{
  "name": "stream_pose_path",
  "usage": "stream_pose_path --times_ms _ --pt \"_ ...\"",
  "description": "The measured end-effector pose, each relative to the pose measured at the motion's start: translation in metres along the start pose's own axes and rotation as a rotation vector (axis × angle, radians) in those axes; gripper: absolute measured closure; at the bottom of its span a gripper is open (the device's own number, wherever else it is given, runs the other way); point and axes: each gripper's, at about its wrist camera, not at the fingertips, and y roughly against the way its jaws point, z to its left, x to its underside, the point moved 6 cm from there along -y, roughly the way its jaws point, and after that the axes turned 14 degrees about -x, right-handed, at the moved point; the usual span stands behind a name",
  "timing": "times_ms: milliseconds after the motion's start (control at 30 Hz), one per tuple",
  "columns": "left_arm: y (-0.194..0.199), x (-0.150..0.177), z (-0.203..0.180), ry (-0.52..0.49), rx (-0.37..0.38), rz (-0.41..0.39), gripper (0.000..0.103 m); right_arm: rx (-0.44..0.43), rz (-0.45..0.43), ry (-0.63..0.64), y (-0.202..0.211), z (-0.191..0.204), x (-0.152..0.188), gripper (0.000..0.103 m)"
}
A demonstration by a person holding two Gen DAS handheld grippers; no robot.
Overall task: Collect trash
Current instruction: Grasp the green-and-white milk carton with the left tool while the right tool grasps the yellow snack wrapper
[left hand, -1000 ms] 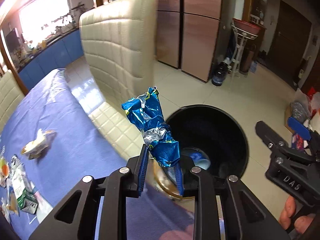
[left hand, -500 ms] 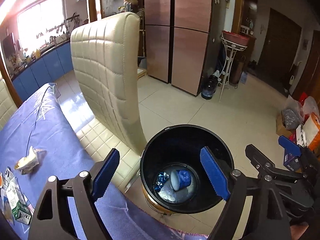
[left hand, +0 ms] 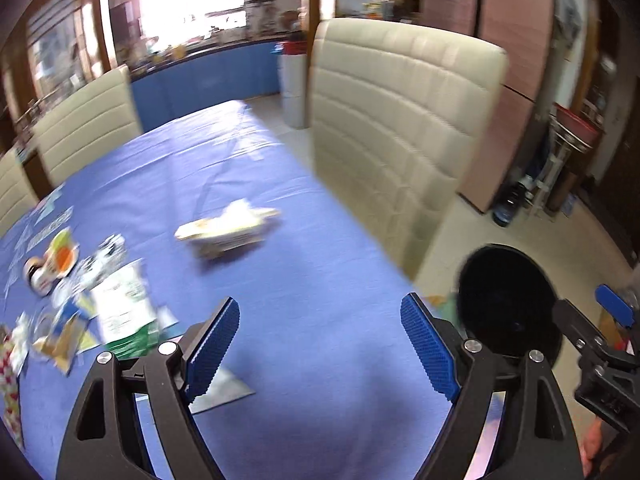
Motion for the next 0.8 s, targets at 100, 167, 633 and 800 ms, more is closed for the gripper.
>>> stream_pose_path --times_ms 100,167,633,800 --pt "-0.011 0.009 0.044 0.078 -0.07 0.032 0.022 -0.037 0.012 0.048 -0.012 0.035 0.001 0.005" --pt "-0.018 0.014 0.067 0.11 -0.132 0.041 0.022 -0.065 0.028 0.073 -0.021 0.057 0.0 0.005" --pt "-0.071 0.043 0.121 0.153 -0.182 0.179 0.022 -0.098 0.111 0.182 -0.067 0.138 -0.003 0.005" --pt "-0.081 0.045 0.13 0.157 -0.179 0.191 0.022 -0.115 0.136 0.189 -0.085 0.148 -0.009 0.005"
